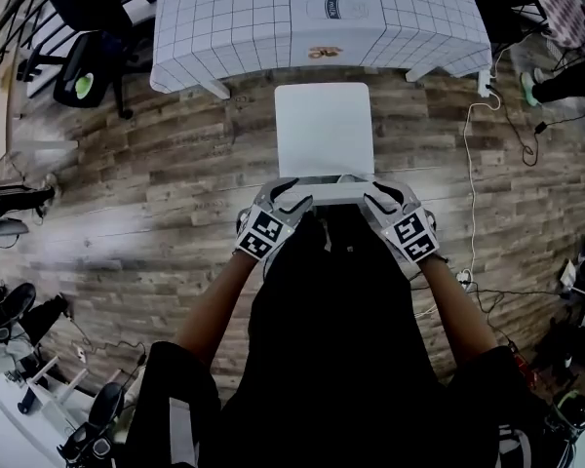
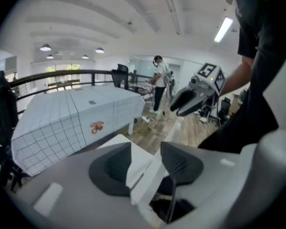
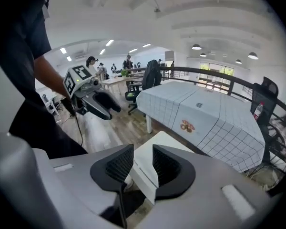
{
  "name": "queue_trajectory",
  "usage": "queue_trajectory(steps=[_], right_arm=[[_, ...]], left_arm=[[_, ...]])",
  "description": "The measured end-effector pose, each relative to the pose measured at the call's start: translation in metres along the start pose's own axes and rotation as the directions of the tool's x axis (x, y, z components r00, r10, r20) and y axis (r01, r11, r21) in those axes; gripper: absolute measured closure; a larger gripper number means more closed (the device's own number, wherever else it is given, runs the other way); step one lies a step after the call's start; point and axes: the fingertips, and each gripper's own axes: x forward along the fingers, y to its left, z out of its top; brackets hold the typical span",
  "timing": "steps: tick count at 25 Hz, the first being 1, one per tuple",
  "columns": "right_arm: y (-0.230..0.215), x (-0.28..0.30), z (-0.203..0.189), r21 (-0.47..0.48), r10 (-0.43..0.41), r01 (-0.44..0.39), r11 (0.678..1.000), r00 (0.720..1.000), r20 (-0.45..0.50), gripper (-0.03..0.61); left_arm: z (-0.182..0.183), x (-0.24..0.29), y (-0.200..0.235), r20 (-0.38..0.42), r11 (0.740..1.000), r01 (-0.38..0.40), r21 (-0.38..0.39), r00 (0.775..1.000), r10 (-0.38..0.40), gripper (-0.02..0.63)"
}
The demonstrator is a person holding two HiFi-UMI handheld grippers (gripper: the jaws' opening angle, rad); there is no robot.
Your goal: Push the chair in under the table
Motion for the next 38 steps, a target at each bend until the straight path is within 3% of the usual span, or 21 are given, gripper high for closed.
queue_trajectory(steps=[3, 6, 9, 14, 17, 20, 24, 27, 32, 38], right_arm=[[0.007, 0.019, -0.026, -0.108, 0.067, -0.078, 0.991, 0.992, -0.104, 0.435], [0.019, 0.036, -0.050, -0.188, 0.117, -0.159, 0.969, 0.969, -0.217, 0.362], [0.025, 0.050, -0.063, -0.252, 0.123, -0.196, 0.948, 0.952, -0.278, 0.356], [0.035, 0.069, -0.077, -0.416, 0.100, -0.267, 0.870, 0.920, -0.380, 0.373], [0.038, 0.074, -0.081, -0.472, 0.084, -0.294, 0.831, 0.905, -0.416, 0.374], [0.038, 0.079, -0.086, -0.469, 0.089, -0.311, 0.827, 0.895, -0.437, 0.376], [0.033, 0.086, -0.087, -0.446, 0.101, -0.325, 0.834, 0.884, -0.456, 0.376], [0.030, 0.092, -0.086, -0.437, 0.112, -0.334, 0.835, 0.881, -0.460, 0.379], [0.033, 0.104, -0.086, -0.453, 0.130, -0.377, 0.808, 0.864, -0.487, 0.379], [0.043, 0.116, -0.097, -0.471, 0.123, -0.400, 0.786, 0.849, -0.514, 0.396]], left_arm=[[-0.020, 0.021, -0.009, -0.132, 0.994, 0.096, 0.056, 0.987, -0.088, 0.400], [-0.032, 0.040, -0.020, -0.209, 0.981, 0.153, 0.117, 0.970, -0.126, 0.365], [-0.044, 0.054, -0.031, -0.279, 0.964, 0.207, 0.170, 0.948, -0.154, 0.347], [-0.045, 0.054, -0.033, -0.362, 0.953, 0.280, 0.117, 0.906, -0.222, 0.333], [-0.051, 0.051, -0.045, -0.436, 0.927, 0.331, 0.177, 0.871, -0.228, 0.330], [-0.061, 0.061, -0.057, -0.492, 0.901, 0.362, 0.237, 0.845, -0.210, 0.328], [-0.063, 0.077, -0.068, -0.514, 0.896, 0.384, 0.222, 0.827, -0.227, 0.330], [-0.075, 0.086, -0.073, -0.558, 0.887, 0.407, 0.217, 0.797, -0.229, 0.330], [-0.092, 0.095, -0.072, -0.637, 0.859, 0.450, 0.244, 0.742, -0.208, 0.337], [-0.100, 0.103, -0.072, -0.683, 0.859, 0.449, 0.245, 0.710, -0.175, 0.358]])
